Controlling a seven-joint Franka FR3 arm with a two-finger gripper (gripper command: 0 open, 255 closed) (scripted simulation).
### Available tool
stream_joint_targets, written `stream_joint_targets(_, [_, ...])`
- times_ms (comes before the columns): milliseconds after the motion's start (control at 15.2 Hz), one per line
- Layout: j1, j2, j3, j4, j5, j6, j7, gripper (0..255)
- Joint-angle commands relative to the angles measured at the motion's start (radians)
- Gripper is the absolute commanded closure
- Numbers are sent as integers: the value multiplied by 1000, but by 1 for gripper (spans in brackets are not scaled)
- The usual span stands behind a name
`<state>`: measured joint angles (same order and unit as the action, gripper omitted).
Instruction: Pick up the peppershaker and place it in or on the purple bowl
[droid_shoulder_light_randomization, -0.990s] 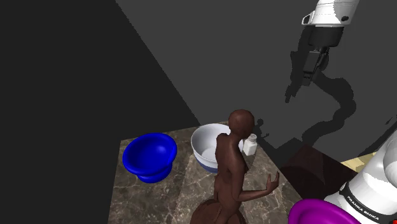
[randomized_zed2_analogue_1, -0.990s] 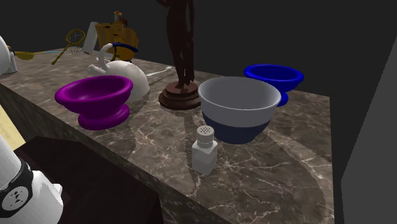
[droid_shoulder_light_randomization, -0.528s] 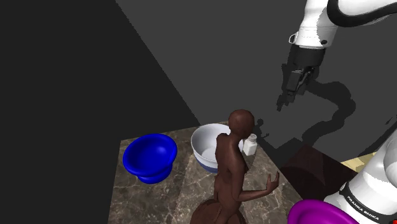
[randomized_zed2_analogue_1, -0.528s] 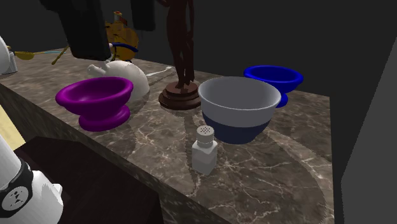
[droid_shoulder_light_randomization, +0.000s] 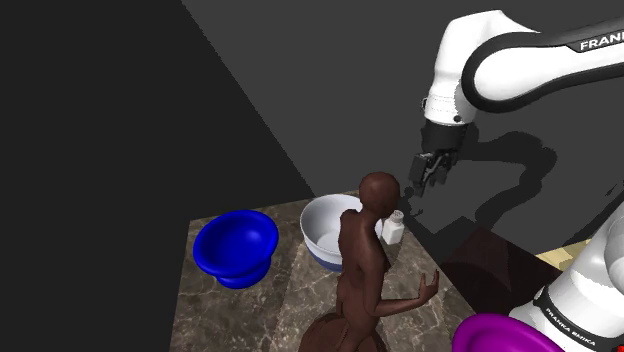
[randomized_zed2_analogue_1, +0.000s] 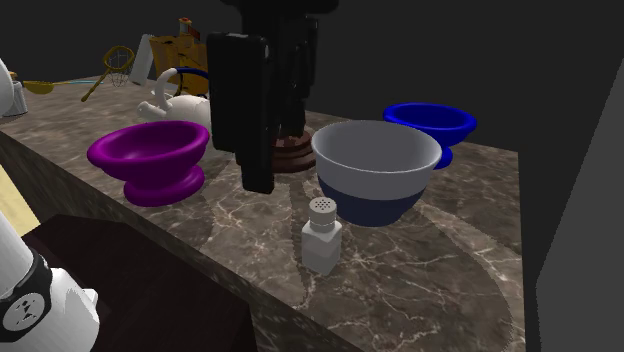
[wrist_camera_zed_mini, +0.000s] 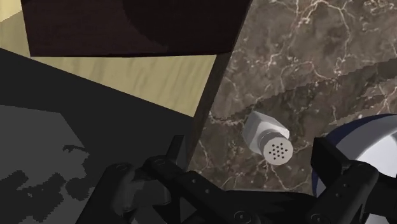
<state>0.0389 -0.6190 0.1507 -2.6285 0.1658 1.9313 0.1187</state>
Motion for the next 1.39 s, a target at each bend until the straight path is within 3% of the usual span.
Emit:
stream_joint_targets(0, [10,47,39,-25,22,78,51,0])
stream_joint_targets(330, [20,204,121,-40,50,256,162,0])
stream_joint_targets(792, [23,272,138,-90,59,375,163,0])
stream_joint_targets(1320, [19,278,144,-94,61,384,162,0])
